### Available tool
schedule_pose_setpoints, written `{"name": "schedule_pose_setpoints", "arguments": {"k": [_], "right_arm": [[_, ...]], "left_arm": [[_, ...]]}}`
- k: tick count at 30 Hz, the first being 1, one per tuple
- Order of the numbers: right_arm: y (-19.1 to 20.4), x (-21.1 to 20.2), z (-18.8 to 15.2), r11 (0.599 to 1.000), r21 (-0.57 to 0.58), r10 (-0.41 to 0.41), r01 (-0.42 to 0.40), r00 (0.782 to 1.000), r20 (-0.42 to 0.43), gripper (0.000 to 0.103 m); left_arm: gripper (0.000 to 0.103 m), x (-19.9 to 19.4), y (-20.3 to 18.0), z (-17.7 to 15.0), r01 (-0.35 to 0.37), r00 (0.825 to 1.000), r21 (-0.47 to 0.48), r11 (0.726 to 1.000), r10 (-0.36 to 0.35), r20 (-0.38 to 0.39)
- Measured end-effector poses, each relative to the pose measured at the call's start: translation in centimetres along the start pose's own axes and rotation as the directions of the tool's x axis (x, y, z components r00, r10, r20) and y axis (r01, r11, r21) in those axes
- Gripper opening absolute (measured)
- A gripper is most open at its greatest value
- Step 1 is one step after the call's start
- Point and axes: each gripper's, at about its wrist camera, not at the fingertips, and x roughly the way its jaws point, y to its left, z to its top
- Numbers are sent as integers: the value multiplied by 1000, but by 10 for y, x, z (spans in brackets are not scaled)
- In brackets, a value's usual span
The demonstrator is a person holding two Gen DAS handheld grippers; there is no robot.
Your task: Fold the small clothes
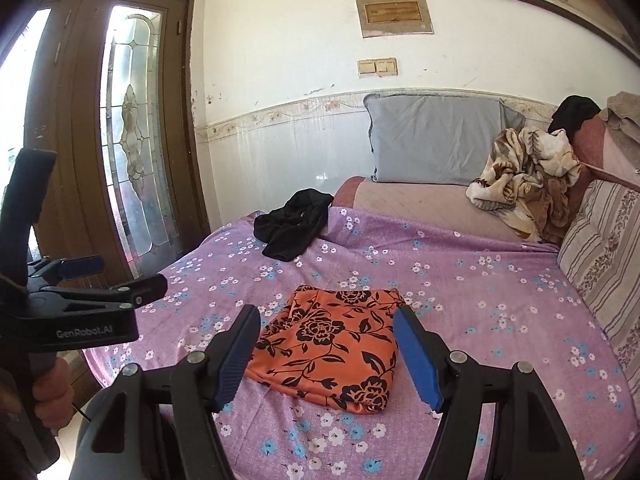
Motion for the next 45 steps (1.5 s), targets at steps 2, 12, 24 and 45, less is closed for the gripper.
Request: {"name": "schedule_pose_setpoints", "arguments": {"k": [2, 12, 24, 45], "right_arm": [[5, -1, 1, 1000, -4, -2, 2, 1000, -3, 72], [23, -2, 8, 1000, -9, 5, -5, 1000, -4, 72], [51, -1, 13, 999, -45, 2, -2, 1000, -13, 72], [53, -22, 34, 1000, -11, 11, -11, 1000, 24, 72]], "left_arm": [[101, 2, 4, -1, 0, 1000, -11, 1000, 0, -5], [101, 2, 28, -1, 1, 1000, -60, 998, -1, -12], [101, -2, 53, -3, 6, 1000, -107, 994, -8, -21], [101, -40, 60, 28, -14, 998, -122, 992, 22, 65]]}}
